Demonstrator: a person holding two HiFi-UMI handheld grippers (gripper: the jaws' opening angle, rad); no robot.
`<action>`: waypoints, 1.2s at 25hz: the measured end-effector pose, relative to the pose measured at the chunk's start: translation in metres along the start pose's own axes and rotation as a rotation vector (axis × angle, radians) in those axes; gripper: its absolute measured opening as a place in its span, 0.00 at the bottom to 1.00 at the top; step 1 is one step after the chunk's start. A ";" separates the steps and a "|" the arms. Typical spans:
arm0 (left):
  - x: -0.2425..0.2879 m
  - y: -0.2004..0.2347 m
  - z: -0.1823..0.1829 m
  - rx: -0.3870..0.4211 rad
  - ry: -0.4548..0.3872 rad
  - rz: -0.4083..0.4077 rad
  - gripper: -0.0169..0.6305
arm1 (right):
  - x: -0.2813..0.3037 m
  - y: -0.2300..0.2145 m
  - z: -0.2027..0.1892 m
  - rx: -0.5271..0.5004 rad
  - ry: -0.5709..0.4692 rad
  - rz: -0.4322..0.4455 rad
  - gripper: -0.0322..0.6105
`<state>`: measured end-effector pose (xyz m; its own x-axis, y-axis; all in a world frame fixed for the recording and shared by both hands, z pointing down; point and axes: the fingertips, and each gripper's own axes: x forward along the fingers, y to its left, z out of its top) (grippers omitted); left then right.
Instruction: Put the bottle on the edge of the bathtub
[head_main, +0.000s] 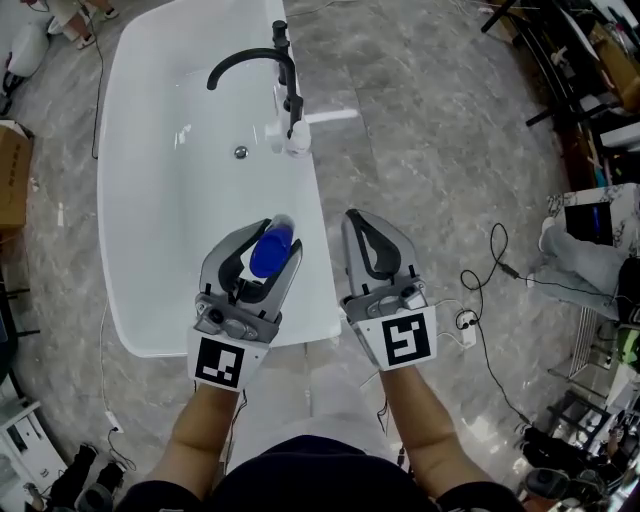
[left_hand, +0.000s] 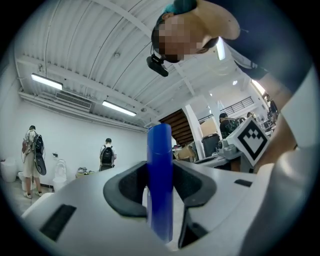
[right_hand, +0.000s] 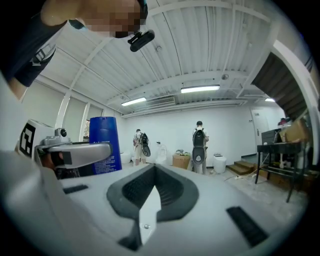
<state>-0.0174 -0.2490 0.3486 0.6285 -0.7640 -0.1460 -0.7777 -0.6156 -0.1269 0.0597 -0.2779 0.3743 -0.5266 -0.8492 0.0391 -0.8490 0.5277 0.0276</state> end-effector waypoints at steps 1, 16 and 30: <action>0.002 0.002 -0.006 0.000 0.001 -0.006 0.26 | 0.005 -0.001 -0.006 -0.002 0.002 -0.001 0.05; 0.041 0.024 -0.107 -0.032 0.006 -0.038 0.26 | 0.054 -0.027 -0.094 0.016 0.061 -0.017 0.05; 0.068 0.029 -0.171 -0.073 0.003 -0.069 0.26 | 0.075 -0.050 -0.152 0.020 0.081 -0.018 0.05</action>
<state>0.0016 -0.3513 0.5028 0.6809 -0.7195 -0.1367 -0.7309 -0.6794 -0.0648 0.0695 -0.3651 0.5280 -0.5066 -0.8539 0.1194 -0.8594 0.5112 0.0094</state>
